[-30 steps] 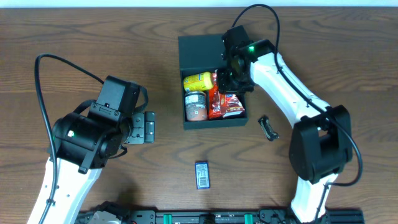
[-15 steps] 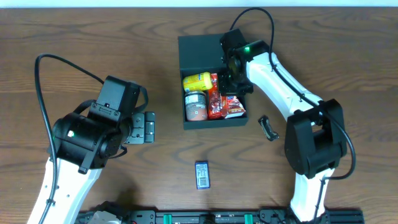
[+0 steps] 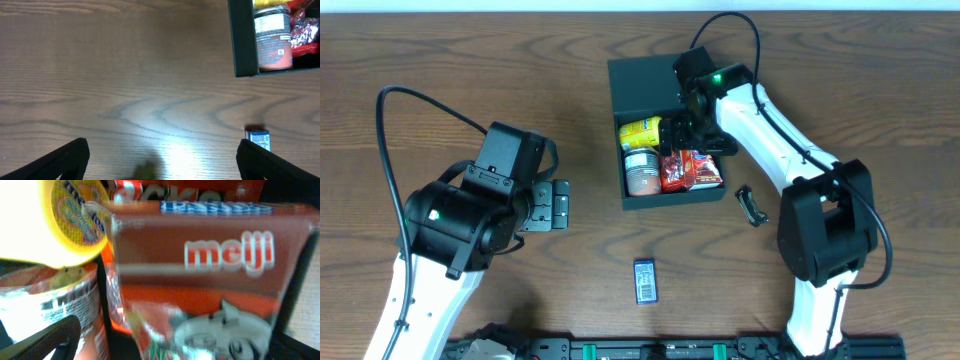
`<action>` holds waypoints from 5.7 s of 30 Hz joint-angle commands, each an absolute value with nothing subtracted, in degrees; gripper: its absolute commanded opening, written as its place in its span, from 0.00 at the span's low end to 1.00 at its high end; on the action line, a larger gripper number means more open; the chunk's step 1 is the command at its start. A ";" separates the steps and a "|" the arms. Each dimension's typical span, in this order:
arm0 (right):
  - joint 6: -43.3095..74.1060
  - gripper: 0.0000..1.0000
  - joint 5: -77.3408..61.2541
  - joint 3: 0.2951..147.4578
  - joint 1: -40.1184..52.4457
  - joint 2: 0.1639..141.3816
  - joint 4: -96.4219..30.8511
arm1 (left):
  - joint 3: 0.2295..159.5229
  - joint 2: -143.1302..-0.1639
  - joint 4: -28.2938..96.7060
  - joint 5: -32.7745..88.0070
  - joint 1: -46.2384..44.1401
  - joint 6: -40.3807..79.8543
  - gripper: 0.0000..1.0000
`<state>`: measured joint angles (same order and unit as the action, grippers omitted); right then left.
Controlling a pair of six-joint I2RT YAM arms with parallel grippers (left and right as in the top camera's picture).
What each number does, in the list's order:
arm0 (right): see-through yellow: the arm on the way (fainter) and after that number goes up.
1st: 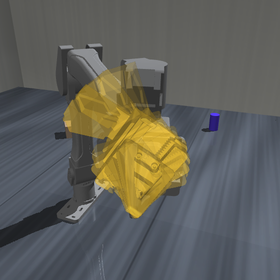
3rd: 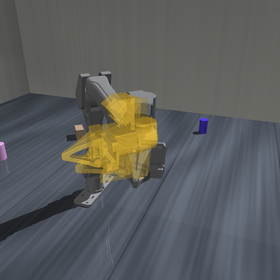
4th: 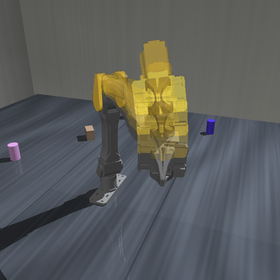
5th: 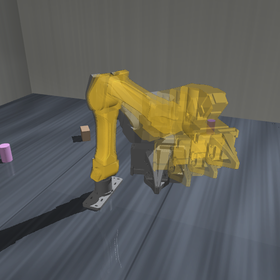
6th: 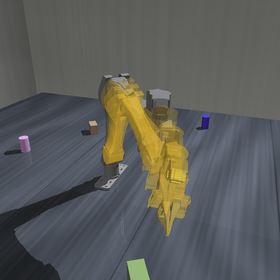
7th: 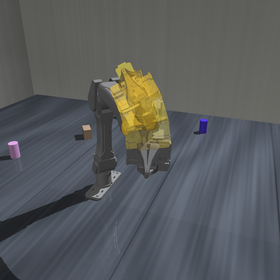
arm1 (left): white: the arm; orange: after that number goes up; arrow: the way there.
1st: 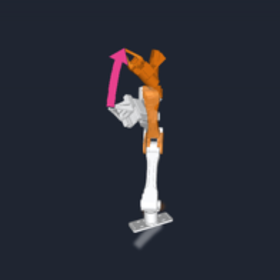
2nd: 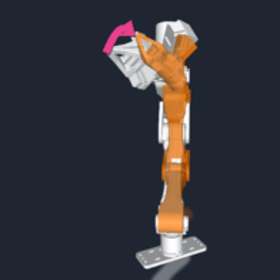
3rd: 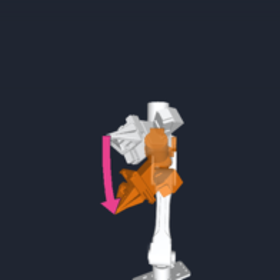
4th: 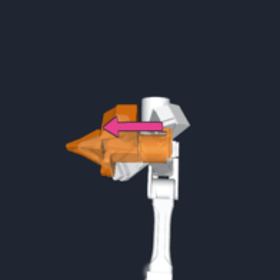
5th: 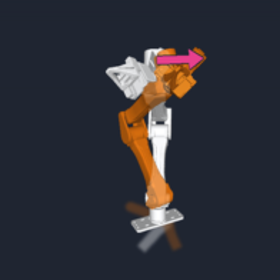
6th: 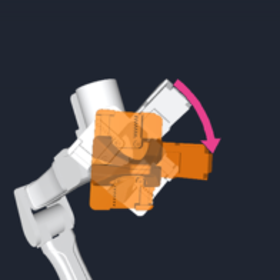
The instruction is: Pack container
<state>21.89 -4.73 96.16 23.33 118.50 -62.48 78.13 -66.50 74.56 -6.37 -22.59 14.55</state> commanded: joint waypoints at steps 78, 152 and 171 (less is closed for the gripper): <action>-4.05 0.99 -66.57 67.18 6.76 108.84 -43.94 | 78.08 -66.65 75.77 -5.91 -22.41 11.14 0.95; 22.09 0.99 -64.90 72.75 6.61 117.84 -18.94 | 78.08 -66.65 74.78 -4.86 -22.41 11.09 0.95; 12.84 0.99 -40.58 75.00 5.80 76.38 -36.32 | 78.08 -66.65 74.91 -4.86 -22.41 10.48 0.95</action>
